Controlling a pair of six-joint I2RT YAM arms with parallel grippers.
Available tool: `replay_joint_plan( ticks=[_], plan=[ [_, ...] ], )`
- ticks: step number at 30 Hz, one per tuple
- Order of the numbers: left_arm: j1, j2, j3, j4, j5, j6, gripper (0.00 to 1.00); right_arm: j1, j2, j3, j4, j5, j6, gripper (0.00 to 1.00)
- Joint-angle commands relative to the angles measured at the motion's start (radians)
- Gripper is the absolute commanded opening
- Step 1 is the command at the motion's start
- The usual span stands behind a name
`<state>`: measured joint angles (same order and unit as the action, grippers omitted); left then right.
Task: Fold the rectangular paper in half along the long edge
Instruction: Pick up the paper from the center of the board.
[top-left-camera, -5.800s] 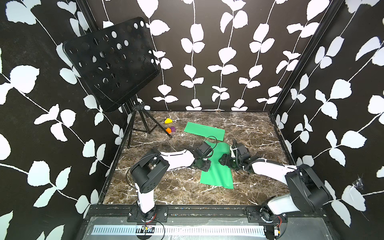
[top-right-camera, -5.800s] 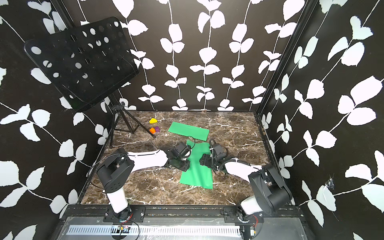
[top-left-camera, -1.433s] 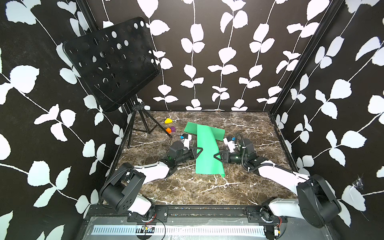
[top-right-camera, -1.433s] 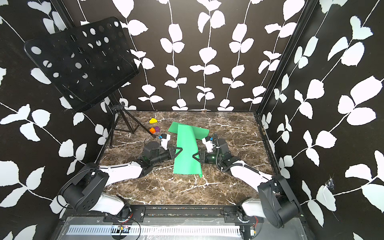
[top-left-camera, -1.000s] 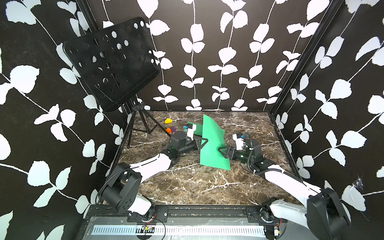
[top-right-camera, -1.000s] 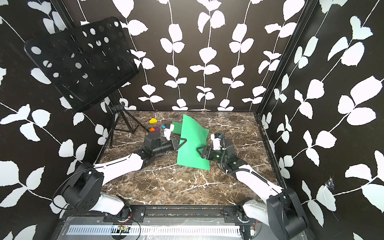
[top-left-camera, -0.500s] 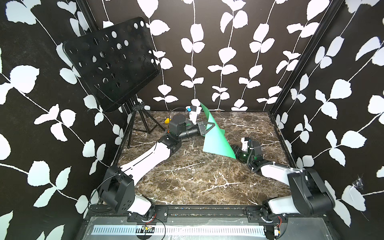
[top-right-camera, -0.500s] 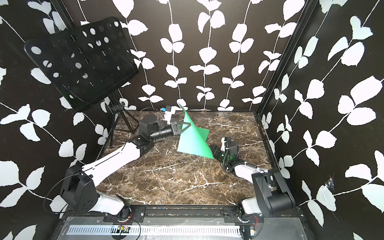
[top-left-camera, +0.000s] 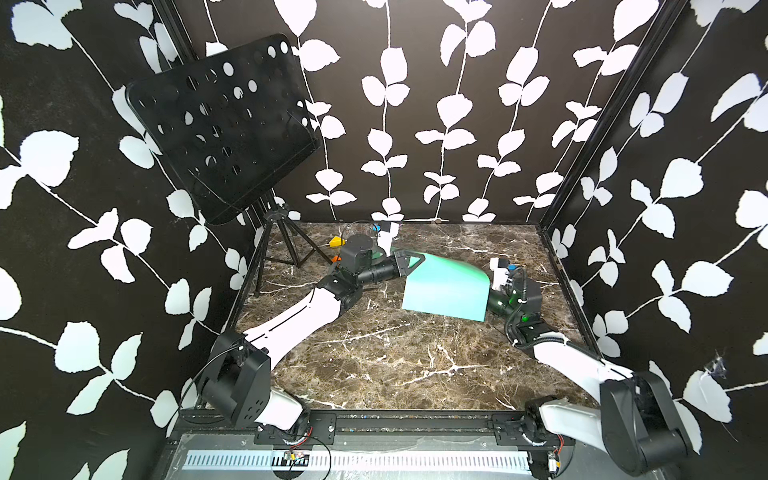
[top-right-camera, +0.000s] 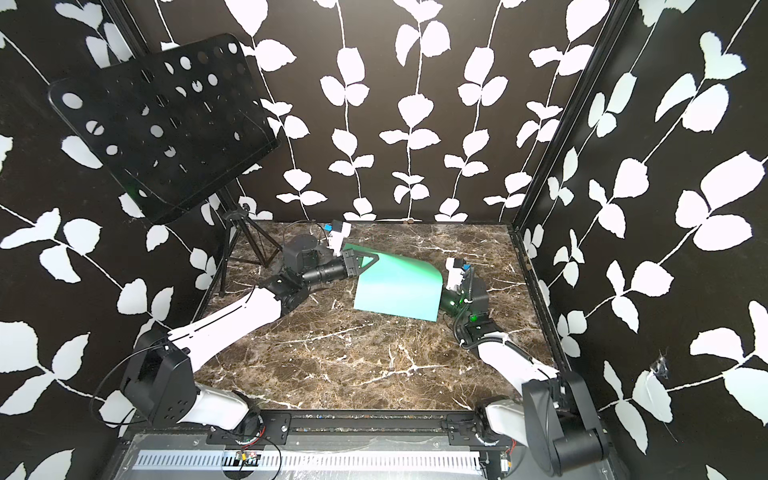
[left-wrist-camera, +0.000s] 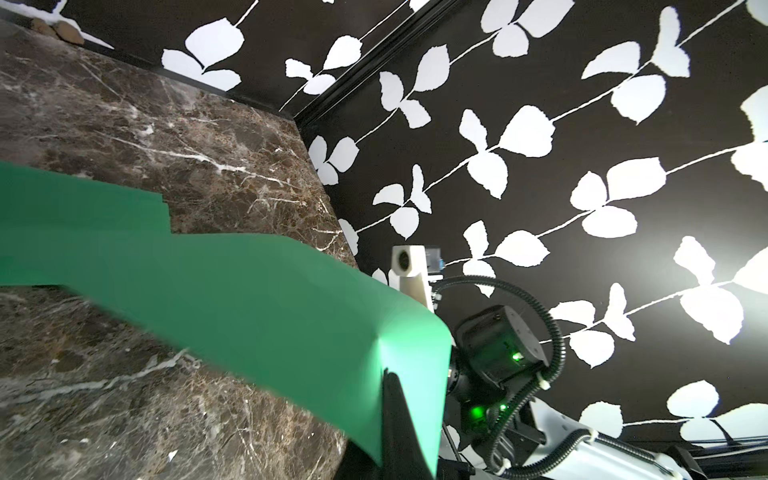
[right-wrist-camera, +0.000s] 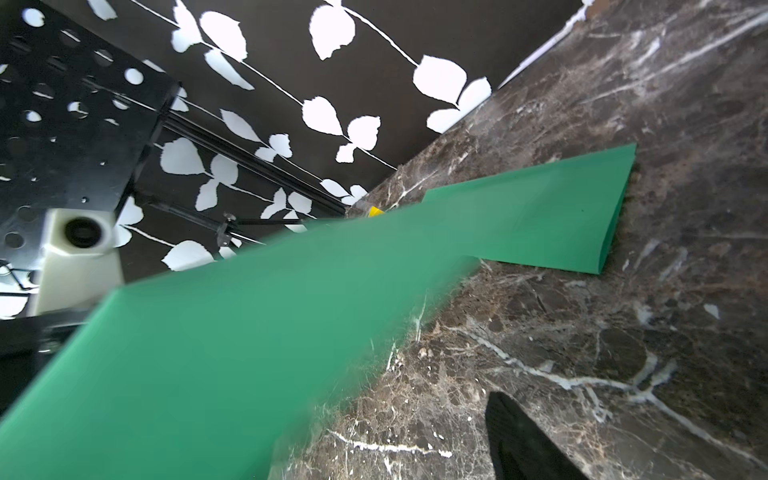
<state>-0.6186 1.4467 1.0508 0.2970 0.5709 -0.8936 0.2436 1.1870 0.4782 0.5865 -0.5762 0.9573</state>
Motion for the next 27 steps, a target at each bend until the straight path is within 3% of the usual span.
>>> replay_joint_plan(
  ticks=[1, 11, 16, 22, 27],
  plan=[
    [0.007, -0.02, -0.031, 0.026, -0.003, 0.022, 0.0, -0.018, -0.026, 0.017, -0.03, 0.011, 0.006, 0.77],
    [0.01, -0.009, -0.1, 0.089, 0.002, 0.033, 0.0, -0.097, -0.086, 0.006, -0.072, 0.042, 0.079, 0.75],
    [0.01, 0.001, -0.123, 0.156, 0.058, 0.002, 0.0, -0.109, -0.073, -0.001, -0.063, 0.05, 0.13, 0.74],
    [0.01, 0.032, -0.174, 0.3, 0.089, -0.089, 0.0, -0.109, 0.034, 0.042, -0.11, -0.064, 0.152, 0.75],
    [0.01, 0.086, -0.217, 0.406, 0.121, -0.151, 0.0, -0.109, 0.103, 0.044, -0.064, -0.082, 0.209, 0.74]
  ],
)
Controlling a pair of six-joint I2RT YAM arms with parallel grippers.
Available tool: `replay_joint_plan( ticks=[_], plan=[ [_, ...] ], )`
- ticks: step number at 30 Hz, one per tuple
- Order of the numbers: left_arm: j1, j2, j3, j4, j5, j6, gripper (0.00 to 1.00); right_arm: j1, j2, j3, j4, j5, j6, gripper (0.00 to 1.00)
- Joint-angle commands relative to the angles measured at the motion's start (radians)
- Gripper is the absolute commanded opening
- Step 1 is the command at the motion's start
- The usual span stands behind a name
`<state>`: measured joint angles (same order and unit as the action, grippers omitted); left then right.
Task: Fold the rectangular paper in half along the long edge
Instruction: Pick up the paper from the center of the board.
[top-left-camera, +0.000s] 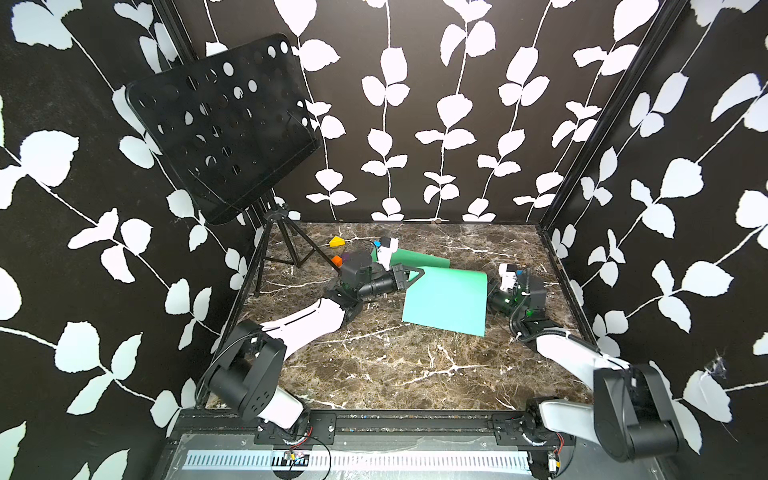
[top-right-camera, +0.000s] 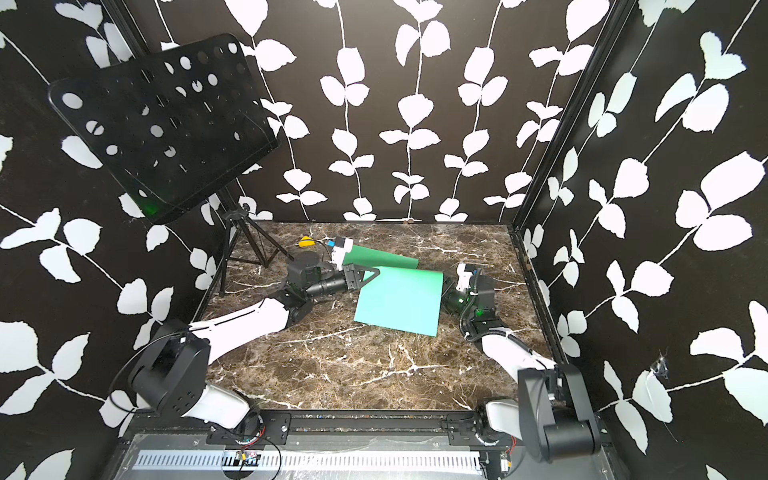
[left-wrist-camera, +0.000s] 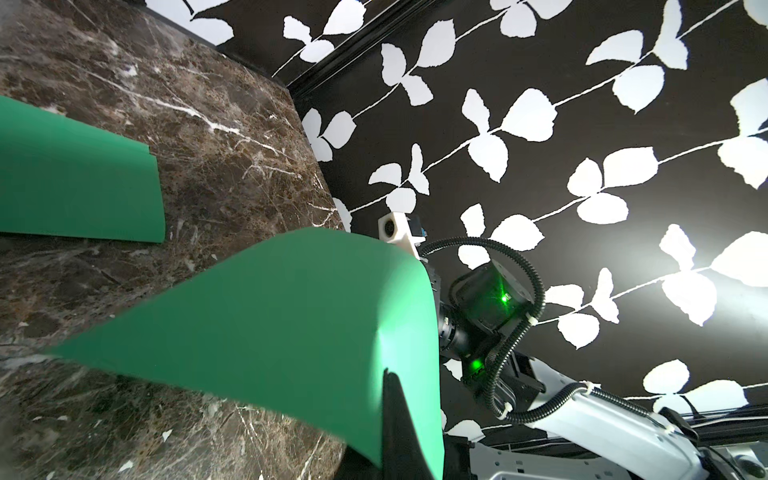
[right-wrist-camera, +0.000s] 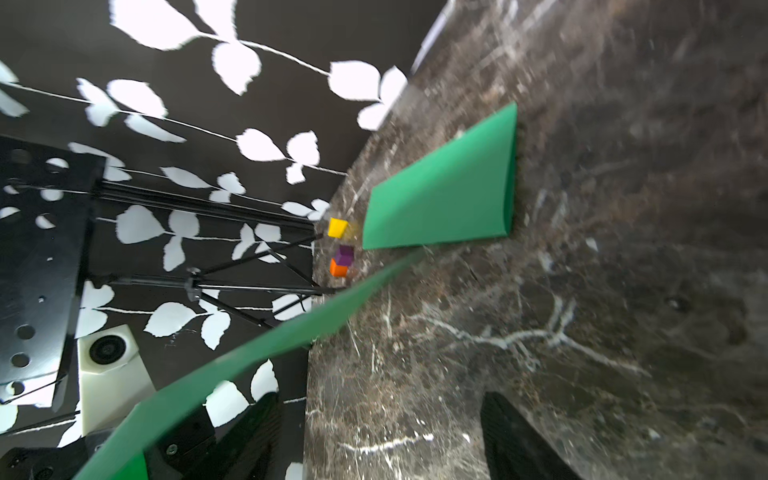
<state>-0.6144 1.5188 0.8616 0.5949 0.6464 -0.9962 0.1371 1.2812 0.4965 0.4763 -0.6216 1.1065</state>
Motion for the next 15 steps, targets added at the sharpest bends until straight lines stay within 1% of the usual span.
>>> replay_joint_plan(
  ticks=[1, 6, 9, 11, 15],
  plan=[
    [0.005, 0.019, -0.038, 0.114, 0.048, -0.05, 0.0, -0.003, 0.012, 0.033, 0.05, -0.036, 0.066, 0.74],
    [0.005, 0.013, -0.102, 0.059, 0.014, 0.018, 0.0, -0.004, -0.025, 0.092, -0.048, -0.004, 0.045, 0.74],
    [0.005, 0.04, -0.128, 0.07, 0.012, 0.033, 0.0, -0.006, -0.049, 0.103, -0.106, -0.001, 0.029, 0.74],
    [0.005, 0.066, -0.145, 0.098, 0.006, 0.029, 0.0, -0.004, -0.05, 0.091, -0.12, -0.004, 0.032, 0.74],
    [0.005, 0.141, -0.186, 0.221, 0.012, -0.009, 0.0, -0.004, -0.027, 0.022, -0.138, -0.002, 0.032, 0.73]
  ],
)
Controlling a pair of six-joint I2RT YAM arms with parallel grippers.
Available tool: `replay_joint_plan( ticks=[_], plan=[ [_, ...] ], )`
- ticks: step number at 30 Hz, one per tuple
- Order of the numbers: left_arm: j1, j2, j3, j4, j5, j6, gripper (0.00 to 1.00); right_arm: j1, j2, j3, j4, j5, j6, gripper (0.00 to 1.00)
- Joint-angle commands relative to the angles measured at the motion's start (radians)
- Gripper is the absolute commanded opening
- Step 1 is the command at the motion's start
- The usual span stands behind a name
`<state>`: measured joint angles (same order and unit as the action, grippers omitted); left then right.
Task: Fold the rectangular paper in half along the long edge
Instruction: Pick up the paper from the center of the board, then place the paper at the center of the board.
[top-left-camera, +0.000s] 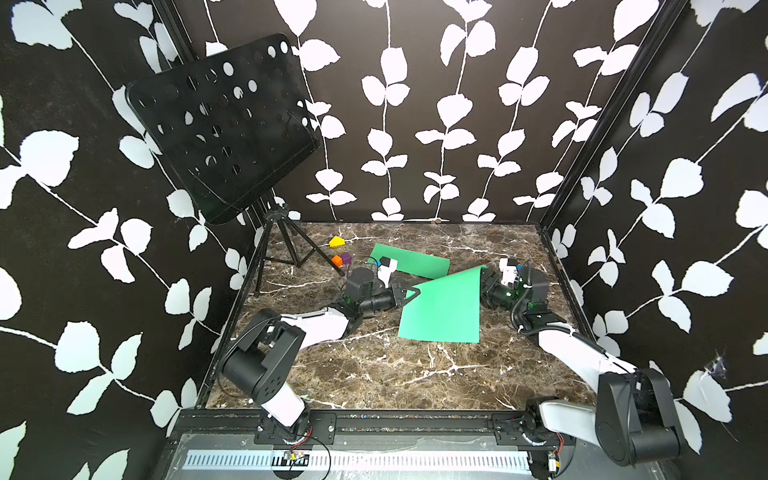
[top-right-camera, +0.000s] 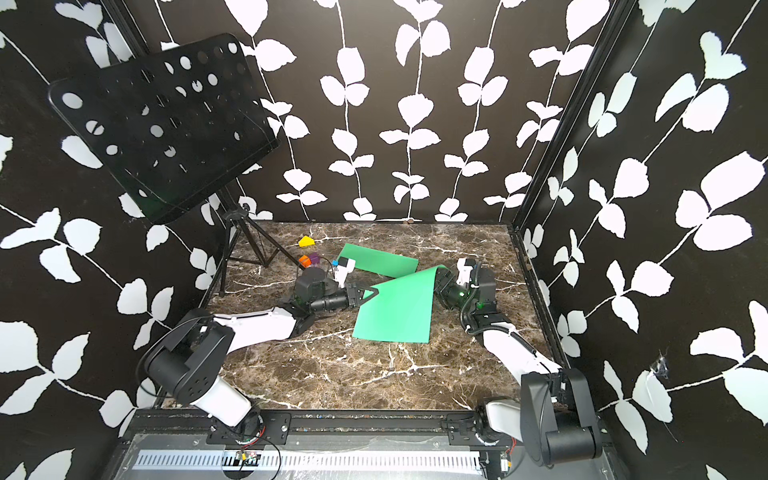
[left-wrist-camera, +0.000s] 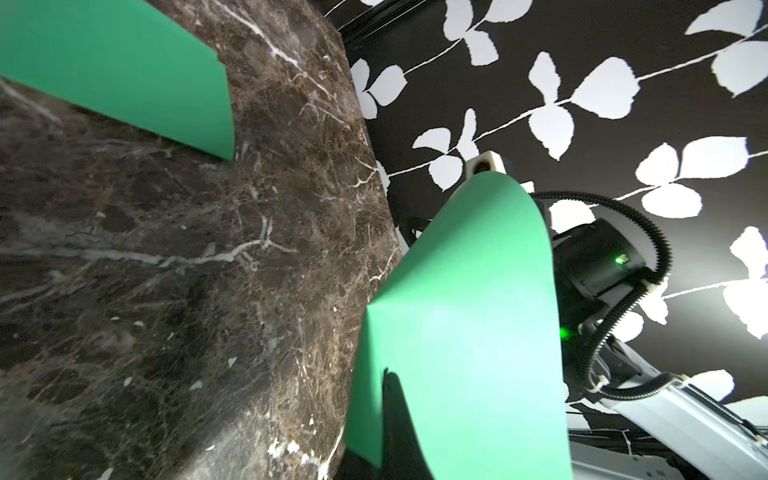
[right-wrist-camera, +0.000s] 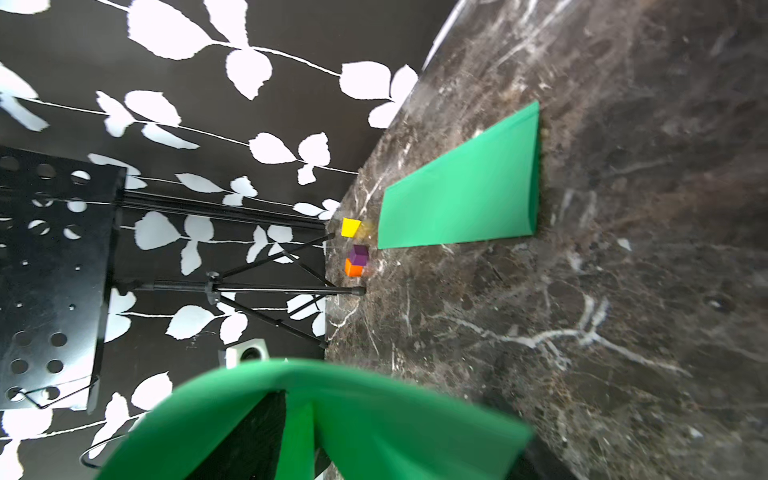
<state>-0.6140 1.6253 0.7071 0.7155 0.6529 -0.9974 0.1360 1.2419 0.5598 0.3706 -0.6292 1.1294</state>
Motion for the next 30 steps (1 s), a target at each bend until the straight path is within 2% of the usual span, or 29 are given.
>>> replay_joint_plan(
  ticks=[1, 5, 8, 11, 14, 17, 21, 26, 30],
  plan=[
    [0.004, 0.057, -0.037, 0.125, 0.011, -0.018, 0.0, -0.003, 0.019, -0.053, -0.039, 0.007, 0.008, 0.73],
    [-0.006, 0.155, -0.063, 0.278, 0.035, -0.09, 0.0, -0.003, 0.066, -0.087, -0.143, -0.004, 0.002, 0.75],
    [-0.007, 0.213, -0.05, 0.342, 0.047, -0.14, 0.0, 0.0, 0.101, -0.119, -0.131, -0.012, 0.027, 0.76],
    [-0.006, 0.241, -0.005, 0.379, 0.053, -0.181, 0.0, 0.011, 0.127, -0.086, -0.118, -0.035, 0.045, 0.78],
    [0.001, 0.23, 0.072, 0.323, 0.068, -0.152, 0.0, 0.019, 0.161, 0.002, -0.138, -0.048, 0.04, 0.8],
    [0.011, 0.173, 0.14, 0.191, 0.071, -0.067, 0.0, 0.022, 0.213, 0.103, -0.085, -0.072, 0.04, 0.82],
    [0.013, 0.101, 0.156, -0.003, 0.045, 0.027, 0.0, 0.021, 0.244, 0.153, -0.077, 0.021, -0.032, 0.84],
    [0.012, 0.136, 0.068, 0.137, 0.075, -0.091, 0.0, 0.019, 0.346, 0.114, 0.037, 0.071, -0.018, 0.81],
    [0.012, 0.164, 0.013, 0.158, 0.069, -0.1, 0.0, 0.019, 0.427, 0.109, 0.01, 0.082, -0.015, 0.79]
  ],
)
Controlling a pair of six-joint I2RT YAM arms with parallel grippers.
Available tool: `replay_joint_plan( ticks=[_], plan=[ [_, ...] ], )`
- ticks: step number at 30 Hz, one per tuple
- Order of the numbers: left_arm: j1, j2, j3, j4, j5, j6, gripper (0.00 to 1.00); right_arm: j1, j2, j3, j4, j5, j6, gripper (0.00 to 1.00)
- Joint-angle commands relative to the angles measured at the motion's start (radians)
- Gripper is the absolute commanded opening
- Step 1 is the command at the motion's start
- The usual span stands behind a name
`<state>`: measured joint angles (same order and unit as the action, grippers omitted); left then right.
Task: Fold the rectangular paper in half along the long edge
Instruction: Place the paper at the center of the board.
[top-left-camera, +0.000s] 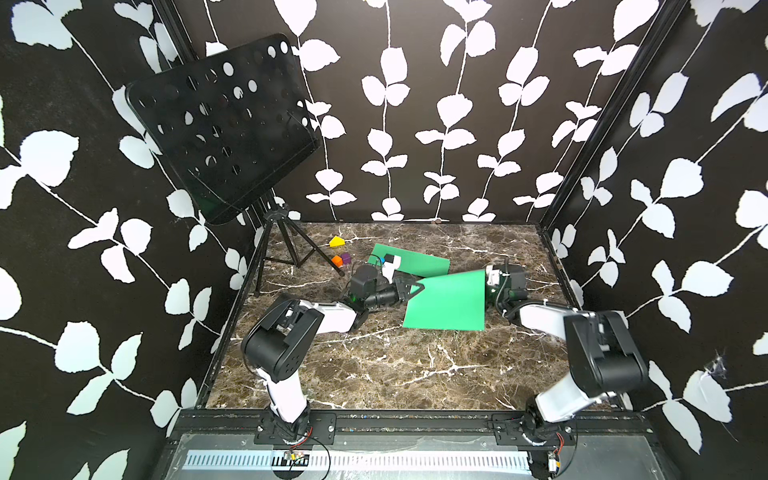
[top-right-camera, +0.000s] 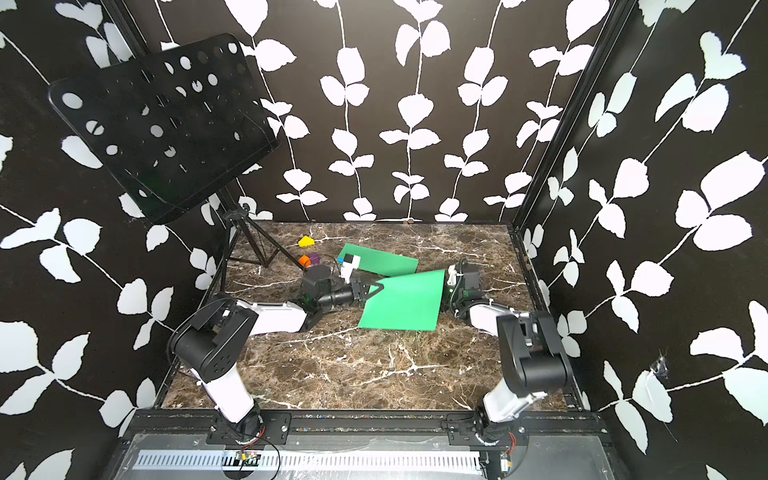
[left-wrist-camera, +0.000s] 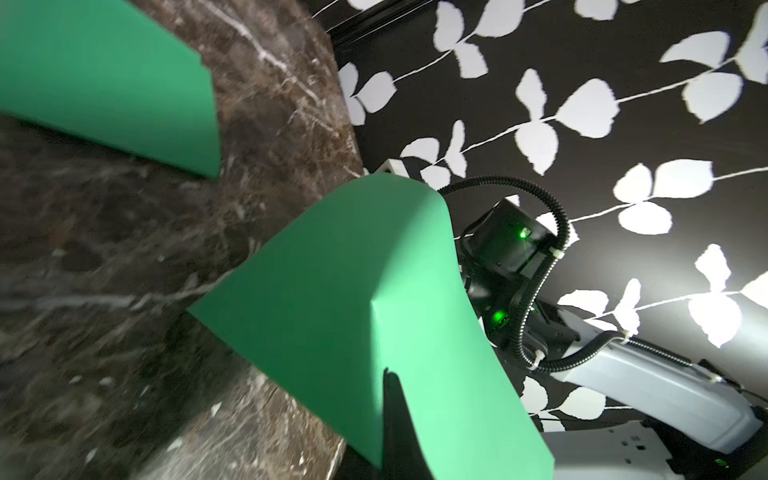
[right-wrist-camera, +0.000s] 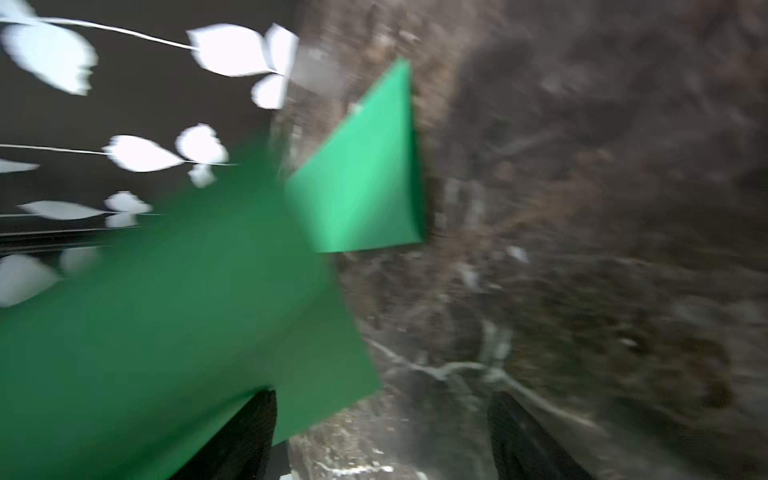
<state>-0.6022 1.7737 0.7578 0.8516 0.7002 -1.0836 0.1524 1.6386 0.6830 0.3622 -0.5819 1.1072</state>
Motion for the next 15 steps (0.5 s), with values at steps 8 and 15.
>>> replay_joint_plan(
  ticks=[8, 15],
  plan=[
    [0.001, 0.041, -0.051, 0.002, 0.021, -0.02, 0.0, 0.003, -0.086, -0.057, -0.233, 0.137, -0.113, 0.81],
    [-0.006, 0.02, -0.112, -0.059, 0.036, -0.043, 0.0, -0.014, -0.348, -0.131, -0.52, 0.351, -0.118, 0.84]
  ],
)
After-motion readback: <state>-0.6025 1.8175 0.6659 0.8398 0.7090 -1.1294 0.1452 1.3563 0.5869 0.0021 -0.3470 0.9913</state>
